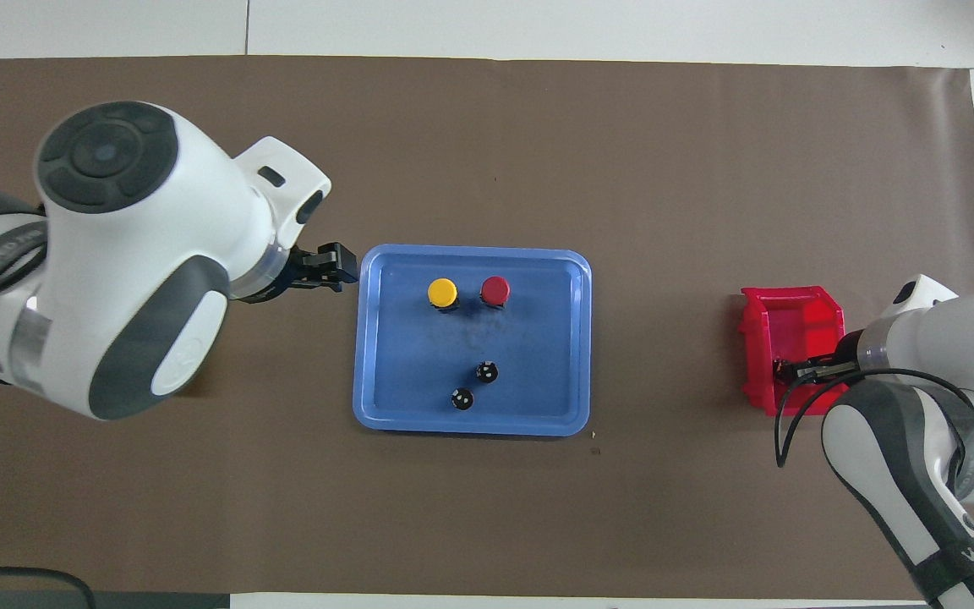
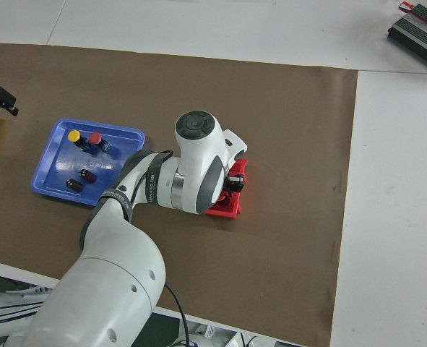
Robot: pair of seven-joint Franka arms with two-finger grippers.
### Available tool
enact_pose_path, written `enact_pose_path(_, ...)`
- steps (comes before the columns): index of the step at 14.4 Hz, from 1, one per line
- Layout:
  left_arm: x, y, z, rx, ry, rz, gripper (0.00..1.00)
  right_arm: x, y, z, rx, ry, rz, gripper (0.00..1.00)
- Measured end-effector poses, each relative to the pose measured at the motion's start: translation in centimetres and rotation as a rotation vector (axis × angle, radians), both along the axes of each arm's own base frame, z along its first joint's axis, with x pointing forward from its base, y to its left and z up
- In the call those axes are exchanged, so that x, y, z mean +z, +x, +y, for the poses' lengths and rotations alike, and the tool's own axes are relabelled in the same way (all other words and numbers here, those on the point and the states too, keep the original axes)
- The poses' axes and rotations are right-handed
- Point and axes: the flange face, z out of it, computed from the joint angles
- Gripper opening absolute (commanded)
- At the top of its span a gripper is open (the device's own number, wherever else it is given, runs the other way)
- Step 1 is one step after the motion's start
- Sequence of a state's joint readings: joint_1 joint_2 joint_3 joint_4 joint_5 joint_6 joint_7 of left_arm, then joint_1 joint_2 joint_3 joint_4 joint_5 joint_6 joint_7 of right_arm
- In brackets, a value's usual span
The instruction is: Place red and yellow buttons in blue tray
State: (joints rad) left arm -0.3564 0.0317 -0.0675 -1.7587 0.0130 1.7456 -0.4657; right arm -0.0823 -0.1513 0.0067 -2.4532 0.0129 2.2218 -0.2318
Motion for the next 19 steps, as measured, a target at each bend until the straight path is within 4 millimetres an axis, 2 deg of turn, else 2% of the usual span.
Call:
enact_pose_path(2,0.7,0.9,6.8,-0.012,-0.002,0.000,1.00,-0.3,-0.2,-0.4,0.003,0.001,0.002,0.55)
enact_pose_path(4,0.0,1.8,12.6,-0.010,-0.003,0.015,1.00,-0.4,-0.3,-0.8,0.002,0.001,-0.003,0.53)
enact_pose_path(6,-1.8,2.3,16.8,-0.010,-0.010,-0.009,0.99,-0.4,-0.3,-0.7,0.004,0.001,-0.002,0.47)
enact_pose_path(8,-4.3,2.3,19.9,0.000,-0.012,-0.029,0.94,-0.4,-0.3,-0.6,0.006,0.001,-0.003,0.35)
enact_pose_path(10,-6.5,2.1,21.3,0.007,-0.013,-0.037,0.88,-0.4,-0.3,-0.5,0.009,0.000,-0.003,0.19)
enact_pose_path(12,-8.1,2.0,21.5,0.007,-0.014,-0.044,0.78,-0.2,0.0,0.1,0.014,-0.001,-0.007,0.17)
enact_pose_path(14,-9.2,2.1,21.4,0.005,-0.015,-0.052,0.73,1.1,0.8,0.8,0.020,-0.001,0.006,0.17)
enact_pose_path(15,-9.6,2.2,21.5,0.006,-0.015,-0.055,0.71,2.5,1.6,1.1,0.024,0.000,0.022,0.17)
enact_pose_path(19,-11.4,2.8,21.9,0.012,-0.018,-0.063,0.65,10.4,4.8,2.2,0.060,-0.017,0.064,0.17)
